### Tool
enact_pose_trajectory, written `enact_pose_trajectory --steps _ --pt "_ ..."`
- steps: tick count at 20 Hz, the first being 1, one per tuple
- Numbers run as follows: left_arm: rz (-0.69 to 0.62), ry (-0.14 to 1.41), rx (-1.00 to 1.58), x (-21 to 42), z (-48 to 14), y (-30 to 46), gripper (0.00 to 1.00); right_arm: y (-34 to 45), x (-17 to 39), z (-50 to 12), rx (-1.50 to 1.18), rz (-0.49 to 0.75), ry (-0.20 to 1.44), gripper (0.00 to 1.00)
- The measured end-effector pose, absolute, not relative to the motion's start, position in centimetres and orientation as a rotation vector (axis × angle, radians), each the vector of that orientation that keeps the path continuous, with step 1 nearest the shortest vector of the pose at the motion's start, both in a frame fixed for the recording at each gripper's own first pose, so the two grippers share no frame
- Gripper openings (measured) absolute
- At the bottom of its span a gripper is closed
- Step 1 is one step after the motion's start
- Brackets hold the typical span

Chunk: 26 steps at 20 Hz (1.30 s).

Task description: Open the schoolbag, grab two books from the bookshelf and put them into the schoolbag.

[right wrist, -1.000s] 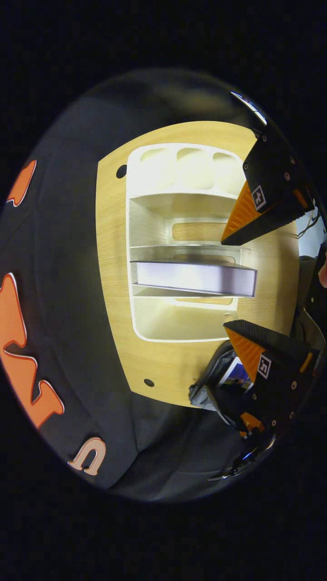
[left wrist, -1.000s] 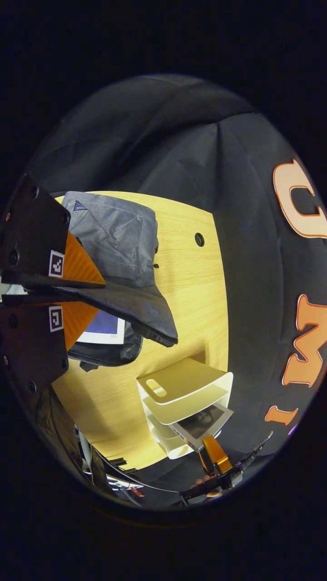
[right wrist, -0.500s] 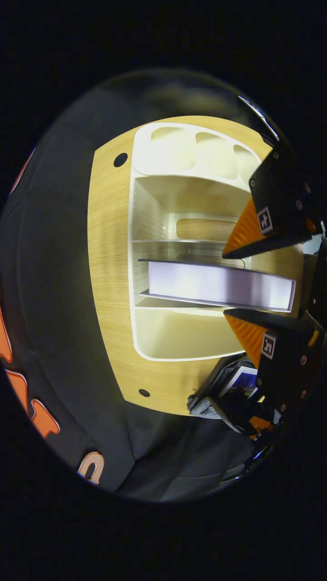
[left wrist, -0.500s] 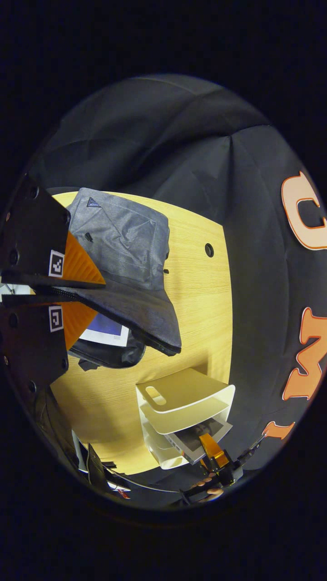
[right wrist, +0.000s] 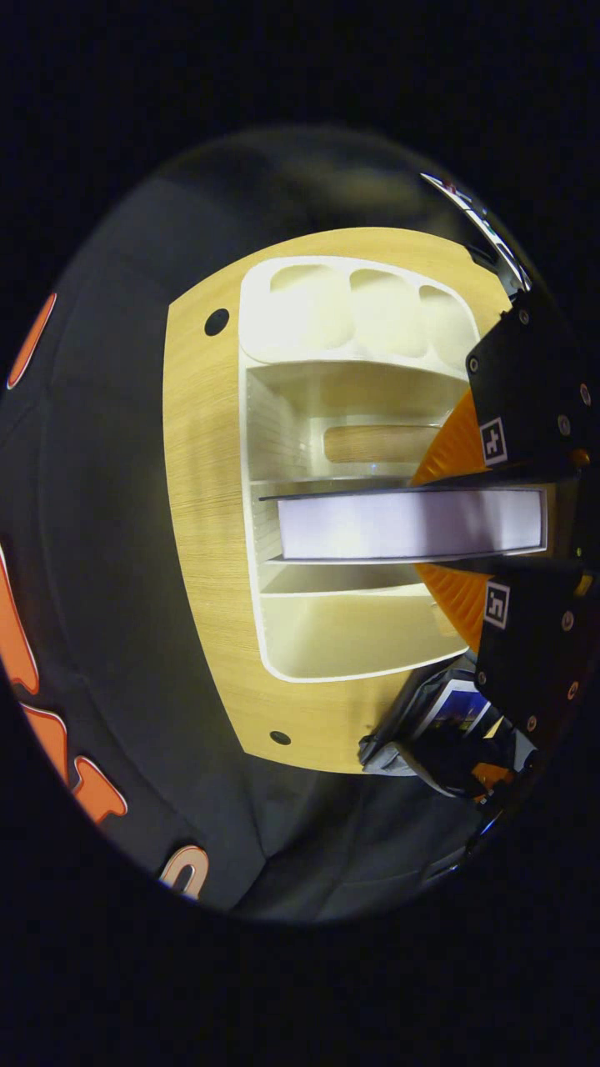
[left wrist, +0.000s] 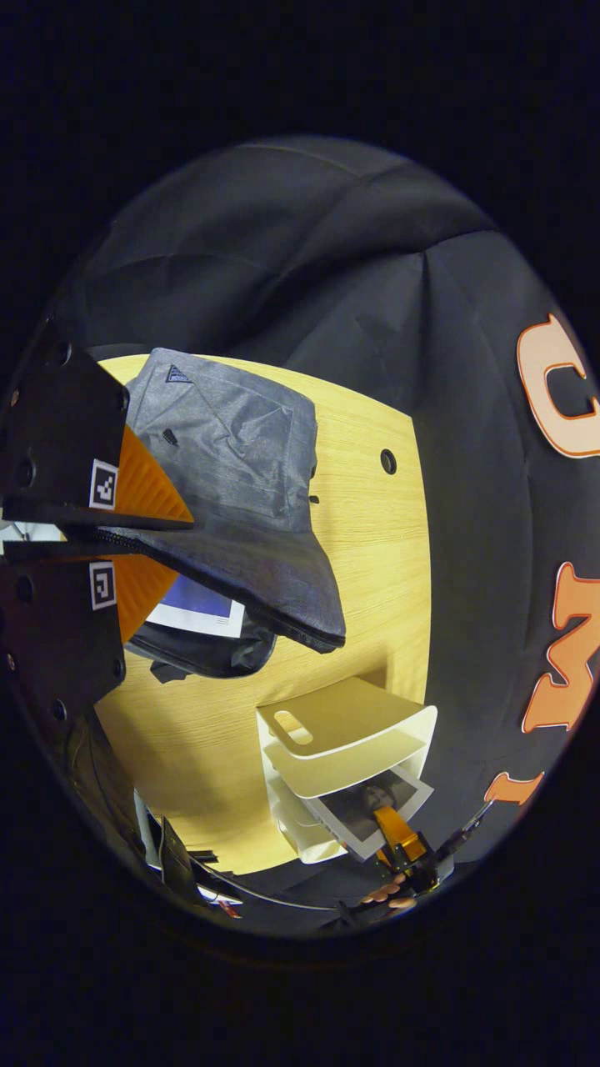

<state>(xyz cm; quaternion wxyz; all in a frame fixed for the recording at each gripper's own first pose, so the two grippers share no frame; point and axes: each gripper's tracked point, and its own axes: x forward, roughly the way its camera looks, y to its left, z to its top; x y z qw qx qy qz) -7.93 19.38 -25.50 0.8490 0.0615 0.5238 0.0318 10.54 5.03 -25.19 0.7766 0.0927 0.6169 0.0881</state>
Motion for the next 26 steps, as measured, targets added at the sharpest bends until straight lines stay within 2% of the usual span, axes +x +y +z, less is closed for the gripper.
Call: enact_pose_trajectory --steps 10,18,21,26 --pt "-0.087 1.079 0.159 -7.4 -25.2 20.6 0.08 4.0 6.3 -18.0 0.395 0.094 1.209 0.35" --pt "-0.216 1.072 0.196 -6.8 -25.4 21.0 0.08 4.3 0.4 -15.7 0.476 0.042 1.163 0.35" --pt "-0.259 1.071 0.219 -6.4 -25.4 20.8 0.08 4.5 -1.4 -14.6 0.523 0.035 1.144 0.34" --pt "-0.313 1.066 0.244 -6.0 -25.4 20.7 0.08 7.4 -4.3 -13.3 0.643 0.097 1.120 0.34"
